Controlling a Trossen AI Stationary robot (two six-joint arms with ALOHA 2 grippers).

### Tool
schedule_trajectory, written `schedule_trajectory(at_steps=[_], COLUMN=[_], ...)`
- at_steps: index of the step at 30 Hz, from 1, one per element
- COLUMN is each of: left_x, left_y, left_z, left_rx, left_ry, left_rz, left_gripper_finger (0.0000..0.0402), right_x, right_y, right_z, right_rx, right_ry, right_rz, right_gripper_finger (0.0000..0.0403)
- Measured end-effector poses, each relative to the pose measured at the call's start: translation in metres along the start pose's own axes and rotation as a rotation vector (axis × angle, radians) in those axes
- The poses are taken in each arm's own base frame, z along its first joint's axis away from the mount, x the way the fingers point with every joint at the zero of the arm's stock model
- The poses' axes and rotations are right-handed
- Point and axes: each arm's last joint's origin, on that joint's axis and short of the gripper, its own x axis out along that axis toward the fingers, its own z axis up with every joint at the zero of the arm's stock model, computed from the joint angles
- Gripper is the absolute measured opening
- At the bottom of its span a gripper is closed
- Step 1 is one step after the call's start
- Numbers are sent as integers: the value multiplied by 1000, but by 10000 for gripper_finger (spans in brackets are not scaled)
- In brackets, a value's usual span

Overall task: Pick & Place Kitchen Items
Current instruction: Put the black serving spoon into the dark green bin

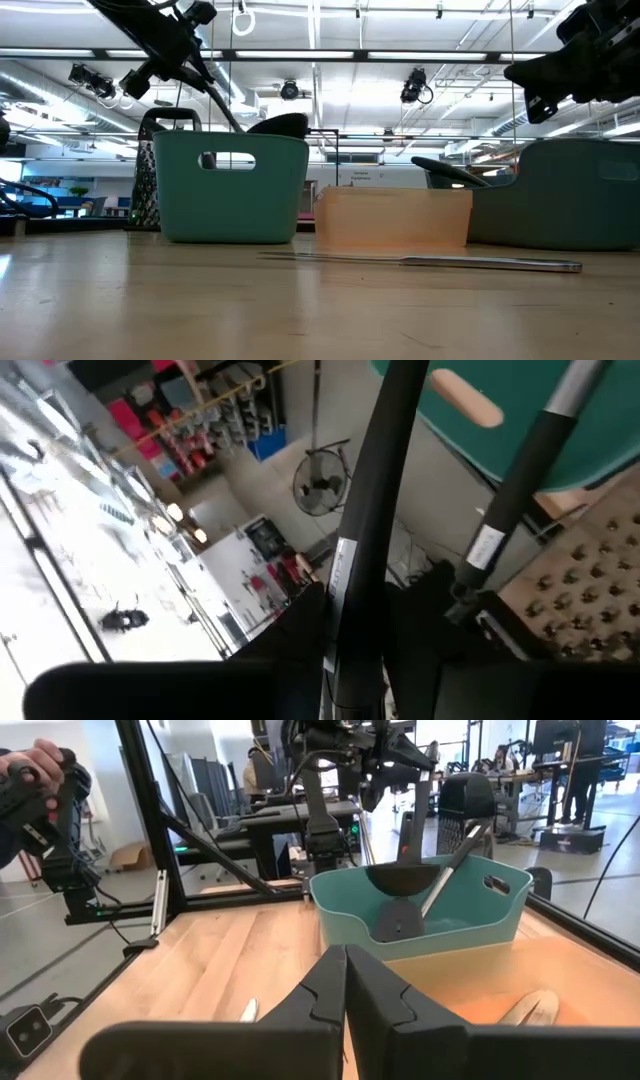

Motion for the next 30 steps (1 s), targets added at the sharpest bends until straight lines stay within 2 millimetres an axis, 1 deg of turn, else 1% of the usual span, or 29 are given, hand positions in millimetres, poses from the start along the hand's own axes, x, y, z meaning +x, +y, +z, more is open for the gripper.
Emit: schedule_trajectory(at_steps=[6,10,16,30], left_x=[4,6,15,36], left_y=[-4,-3,-6,-14], left_z=[-1,2,13,38], left_rx=[45,66,134,156], left_ry=[-28,-68,-104,-186], left_rz=[-23,-15,-53,-149], left_gripper_finger=[80,80,80,80], right_x=[0,0,0,0], right_y=[0,0,0,-1], right_z=[-1,-1,-1,-3], right_rx=[-1,-1,-2,-6], right_ry=[6,7,12,27], right_rz=[-1,-1,-1,-27], right_gripper_finger=[11,11,11,11])
